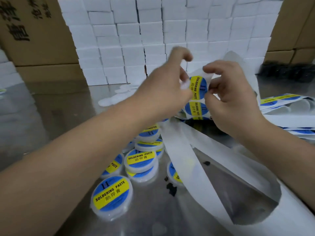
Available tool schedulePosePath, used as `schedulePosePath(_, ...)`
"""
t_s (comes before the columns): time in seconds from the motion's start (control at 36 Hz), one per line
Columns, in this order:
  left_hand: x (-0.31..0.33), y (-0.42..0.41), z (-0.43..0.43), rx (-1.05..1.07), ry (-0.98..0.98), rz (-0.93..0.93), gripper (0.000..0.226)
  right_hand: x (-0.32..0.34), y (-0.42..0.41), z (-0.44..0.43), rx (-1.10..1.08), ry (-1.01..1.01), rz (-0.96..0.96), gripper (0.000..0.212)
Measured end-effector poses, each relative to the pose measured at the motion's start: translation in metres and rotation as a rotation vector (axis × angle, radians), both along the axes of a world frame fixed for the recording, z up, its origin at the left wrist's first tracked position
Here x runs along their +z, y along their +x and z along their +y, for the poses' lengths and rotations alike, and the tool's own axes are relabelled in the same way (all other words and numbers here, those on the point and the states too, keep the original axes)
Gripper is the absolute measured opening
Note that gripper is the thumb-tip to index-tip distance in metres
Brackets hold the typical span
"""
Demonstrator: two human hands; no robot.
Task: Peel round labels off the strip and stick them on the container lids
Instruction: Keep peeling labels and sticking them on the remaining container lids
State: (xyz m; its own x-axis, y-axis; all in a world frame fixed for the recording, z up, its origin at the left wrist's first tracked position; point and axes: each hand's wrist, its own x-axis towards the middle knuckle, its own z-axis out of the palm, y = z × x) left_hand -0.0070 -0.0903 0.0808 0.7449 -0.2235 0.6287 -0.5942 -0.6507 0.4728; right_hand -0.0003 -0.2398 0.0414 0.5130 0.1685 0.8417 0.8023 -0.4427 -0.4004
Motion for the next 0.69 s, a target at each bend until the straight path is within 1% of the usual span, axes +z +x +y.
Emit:
schedulePosePath(0.06,-0.007,-0.004,-0.002,0.025,0.097,-0.072,0.039,0.002,-0.001,0.000,0.024,0.010,-0.029,0.050)
schedulePosePath(0.11,-0.010,-0.005,-0.002,0.041,0.107,-0.108,0.037,0.005,-0.003,0.001,0.055,0.018,-0.062,0.051)
schedulePosePath(0.14,-0.011,-0.006,-0.002,0.022,0.062,-0.073,0.034,0.006,-0.004,0.001,0.071,0.022,-0.077,0.052)
schedulePosePath(0.17,-0.011,-0.007,-0.001,0.000,-0.016,0.004,0.032,0.007,-0.004,0.001,0.084,0.026,-0.091,0.053)
schedulePosePath(0.22,-0.008,-0.007,0.000,-0.022,-0.228,0.206,0.030,0.008,-0.006,0.002,0.109,0.042,-0.105,0.056)
schedulePosePath(0.25,-0.006,-0.006,0.002,-0.025,-0.326,0.276,0.030,0.008,-0.006,0.002,0.118,0.055,-0.106,0.058)
schedulePosePath(0.31,-0.004,-0.007,0.006,-0.047,-0.422,0.298,0.027,0.009,-0.007,0.002,0.111,0.077,-0.105,0.061)
schedulePosePath(0.36,-0.002,-0.011,0.006,-0.079,-0.437,0.278,0.024,0.008,-0.007,0.002,0.088,0.110,-0.079,0.060)
schedulePosePath(0.47,-0.005,-0.010,0.002,-0.027,-0.449,0.250,0.026,0.005,-0.002,0.003,0.049,0.183,0.038,0.051)
schedulePosePath(0.53,-0.008,-0.008,0.001,0.006,-0.468,0.245,0.026,0.003,-0.001,0.004,0.038,0.183,0.098,0.048)
schedulePosePath(0.58,-0.009,-0.006,0.002,0.038,-0.512,0.237,0.028,0.001,0.001,0.004,0.044,0.171,0.193,0.039)
schedulePosePath(0.61,-0.009,-0.006,0.003,0.051,-0.543,0.233,0.029,-0.001,0.001,0.004,0.051,0.154,0.247,0.032)
schedulePosePath(0.67,-0.010,-0.004,0.005,0.073,-0.578,0.228,0.031,-0.003,0.001,0.003,0.022,0.058,0.311,0.015)
schedulePosePath(0.69,-0.010,-0.004,0.005,0.088,-0.577,0.225,0.032,-0.004,0.001,0.003,-0.017,-0.016,0.328,0.013)
